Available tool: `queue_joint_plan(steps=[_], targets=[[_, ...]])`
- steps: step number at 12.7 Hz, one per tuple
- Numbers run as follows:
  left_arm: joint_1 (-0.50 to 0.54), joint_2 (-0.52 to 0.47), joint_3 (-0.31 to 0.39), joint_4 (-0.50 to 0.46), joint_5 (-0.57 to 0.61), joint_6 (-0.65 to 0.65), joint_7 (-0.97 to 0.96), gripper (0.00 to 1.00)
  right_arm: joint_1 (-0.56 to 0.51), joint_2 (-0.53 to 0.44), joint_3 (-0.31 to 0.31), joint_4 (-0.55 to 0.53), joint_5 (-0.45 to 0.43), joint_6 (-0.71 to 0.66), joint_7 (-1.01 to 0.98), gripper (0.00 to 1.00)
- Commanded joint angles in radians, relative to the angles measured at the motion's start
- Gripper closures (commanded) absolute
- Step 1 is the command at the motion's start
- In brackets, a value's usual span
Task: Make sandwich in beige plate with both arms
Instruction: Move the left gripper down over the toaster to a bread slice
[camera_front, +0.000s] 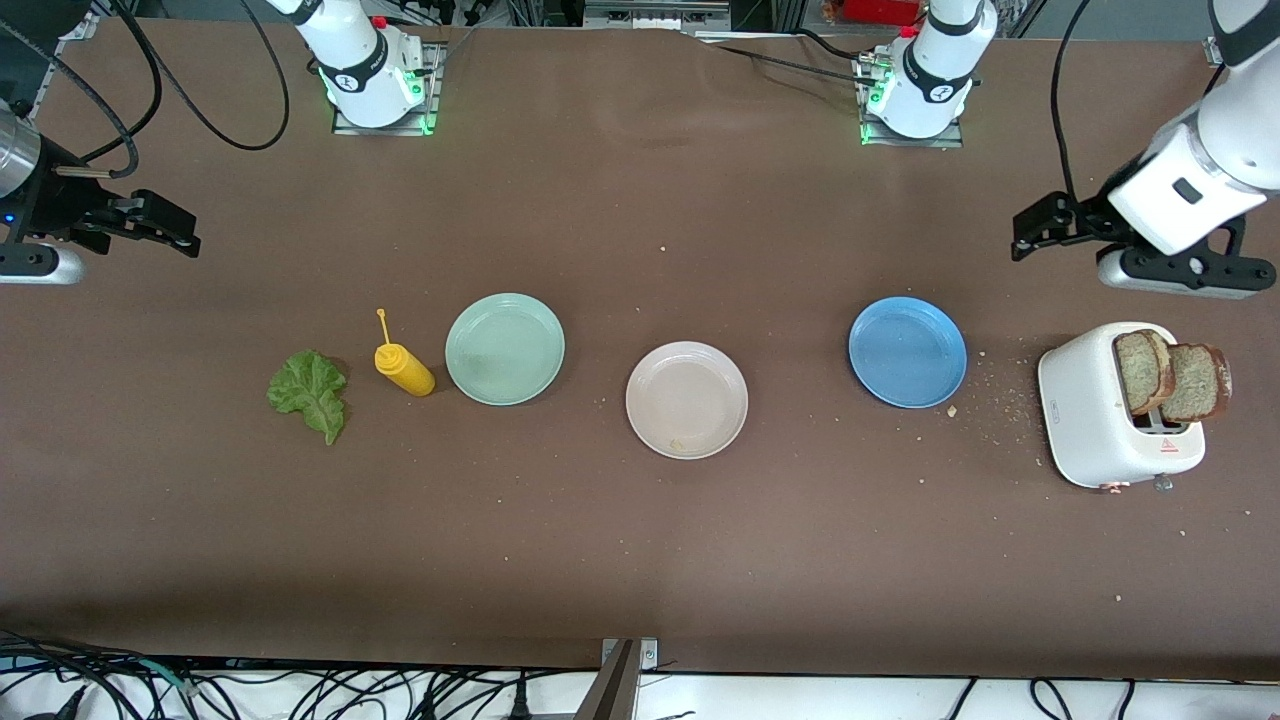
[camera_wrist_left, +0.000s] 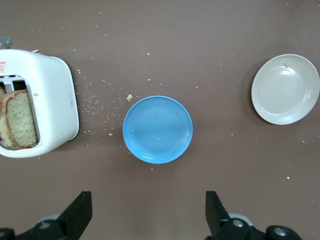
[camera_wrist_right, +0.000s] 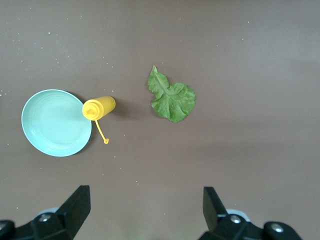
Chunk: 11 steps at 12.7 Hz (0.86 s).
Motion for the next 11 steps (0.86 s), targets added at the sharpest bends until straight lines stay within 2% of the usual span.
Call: queue_joint_plan(steps=[1,3,6,11], targets=[[0.055,0.108,0.000,0.098,0.012,-0.005,0.022,0.00,0.001,-0.004,-0.002,-0.005,0.015,0.008,-0.007,0.00],[0.075,0.176,0.000,0.150,0.081,0.006,0.022,0.00,0.001,-0.004,-0.002,-0.005,0.015,0.008,-0.007,0.00],[0.080,0.239,0.000,0.163,0.193,0.124,0.023,0.00,0.001,-0.004,-0.002,-0.005,0.017,0.007,-0.007,0.00],[0.172,0.343,0.000,0.161,0.203,0.291,0.115,0.00,0.001,-0.004,-0.002,-0.005,0.017,0.007,-0.007,0.00]])
